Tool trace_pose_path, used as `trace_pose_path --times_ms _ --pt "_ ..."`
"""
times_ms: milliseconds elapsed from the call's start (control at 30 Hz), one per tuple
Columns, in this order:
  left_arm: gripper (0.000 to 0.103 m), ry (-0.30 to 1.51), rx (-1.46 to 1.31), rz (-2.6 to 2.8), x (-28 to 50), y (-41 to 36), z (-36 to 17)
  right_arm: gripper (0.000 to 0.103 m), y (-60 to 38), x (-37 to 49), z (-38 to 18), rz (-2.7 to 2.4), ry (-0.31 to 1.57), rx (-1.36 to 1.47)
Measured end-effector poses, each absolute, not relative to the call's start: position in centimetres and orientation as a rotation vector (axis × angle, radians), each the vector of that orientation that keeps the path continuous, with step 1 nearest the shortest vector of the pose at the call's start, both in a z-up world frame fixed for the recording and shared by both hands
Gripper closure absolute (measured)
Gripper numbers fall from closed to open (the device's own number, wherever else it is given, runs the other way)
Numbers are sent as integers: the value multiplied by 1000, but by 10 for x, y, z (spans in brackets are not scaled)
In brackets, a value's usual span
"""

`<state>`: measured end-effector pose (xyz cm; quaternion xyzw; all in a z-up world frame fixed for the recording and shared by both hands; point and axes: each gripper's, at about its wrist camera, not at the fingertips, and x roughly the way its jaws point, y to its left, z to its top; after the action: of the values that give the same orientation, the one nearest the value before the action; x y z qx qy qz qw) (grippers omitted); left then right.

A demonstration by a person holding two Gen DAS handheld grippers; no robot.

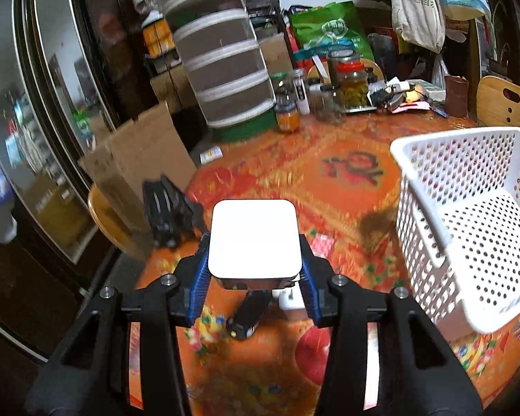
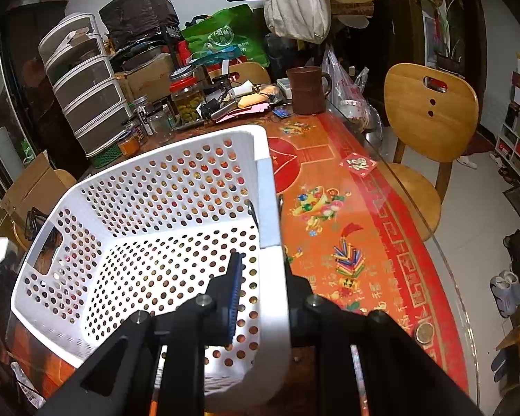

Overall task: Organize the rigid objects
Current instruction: 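Carry the white square charger into the basket with the left tool while the right tool holds the rim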

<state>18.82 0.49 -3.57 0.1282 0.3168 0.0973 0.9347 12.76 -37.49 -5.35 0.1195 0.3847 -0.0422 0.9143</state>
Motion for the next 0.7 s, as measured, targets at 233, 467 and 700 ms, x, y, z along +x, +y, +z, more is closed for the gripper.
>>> trace_pose_path --times_ms 233,467,700 --pt "61 609 354 162 201 -52 -6 86 -376 128 -54 -77 793 248" --pt "61 615 430 100 223 -107 -4 86 -376 127 -54 -73 790 249" --pt "61 668 471 31 242 -145 -22 86 -375 129 -55 -79 789 241"
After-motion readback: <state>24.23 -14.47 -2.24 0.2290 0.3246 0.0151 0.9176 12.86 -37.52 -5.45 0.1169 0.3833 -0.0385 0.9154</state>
